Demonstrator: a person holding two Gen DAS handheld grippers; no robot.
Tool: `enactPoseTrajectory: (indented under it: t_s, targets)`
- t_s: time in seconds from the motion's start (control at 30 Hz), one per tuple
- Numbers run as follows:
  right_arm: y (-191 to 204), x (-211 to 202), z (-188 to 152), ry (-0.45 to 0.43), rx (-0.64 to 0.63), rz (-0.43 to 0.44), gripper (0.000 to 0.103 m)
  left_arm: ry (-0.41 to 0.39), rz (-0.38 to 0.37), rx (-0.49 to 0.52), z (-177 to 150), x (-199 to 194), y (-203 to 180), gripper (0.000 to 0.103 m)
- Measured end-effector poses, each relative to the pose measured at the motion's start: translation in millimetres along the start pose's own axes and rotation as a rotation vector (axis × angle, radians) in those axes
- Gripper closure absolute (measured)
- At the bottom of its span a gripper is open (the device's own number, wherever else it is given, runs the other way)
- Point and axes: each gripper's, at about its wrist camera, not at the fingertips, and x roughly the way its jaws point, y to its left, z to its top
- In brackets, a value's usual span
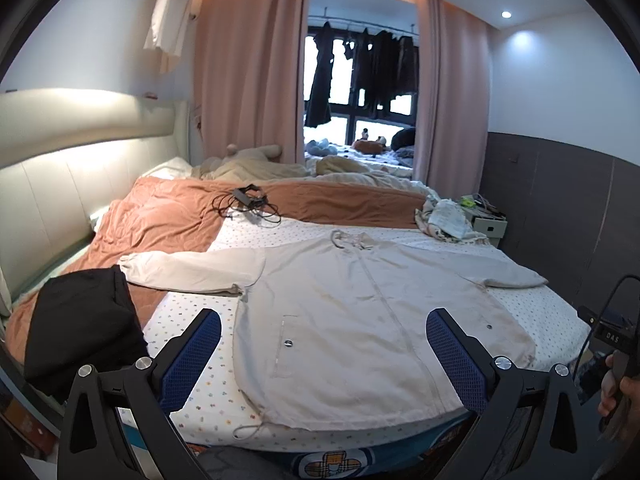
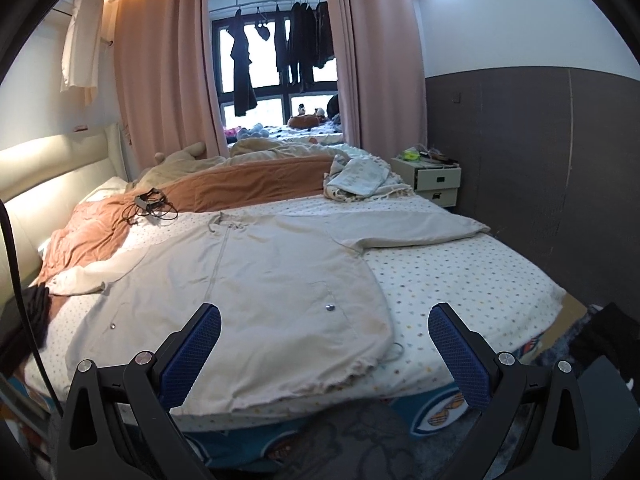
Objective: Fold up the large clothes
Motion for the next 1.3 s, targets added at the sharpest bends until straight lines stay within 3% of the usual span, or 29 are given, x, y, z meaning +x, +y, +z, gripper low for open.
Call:
enactPoseTrajectory:
  t_s: [0.37, 0.73, 0.8, 0.97, 1.17, 1.3]
  targets:
    - [41.9, 64.5, 23.3, 0.047, -0.033, 0.062, 0.000, 0.058, 0.066, -0.094, 24.7, 60.2, 58.7, 0.004]
    - [87.9, 147.8, 50.1, 0.103, -0.022, 0.189, 0.001, 0.159, 0.141, -0.297, 48.5, 136.0, 148.2, 0.024]
    - [100.8, 162.0, 53.5, 0.114, -0.038, 0.215, 0.004, 0.177, 0.149, -0.336, 53.3, 152.0, 164.8, 0.028]
    - [130.6, 204.1, 55.1, 0.184, -0.051, 0.285, 0.025, 0.240, 0.176, -0.413, 60.4, 196.0, 207.0, 0.037]
    - [165.8, 250.1, 45.9, 0.257, -0.054, 0.343, 0.040, 0.345, 0.188, -0.510, 53.9, 253.1, 260.0, 0.049]
    - [190.3, 282.1, 41.6, 0.311, -0.044, 0.369, 0.047, 0.419, 0.191, -0.560, 46.8, 293.4, 290.8, 0.050]
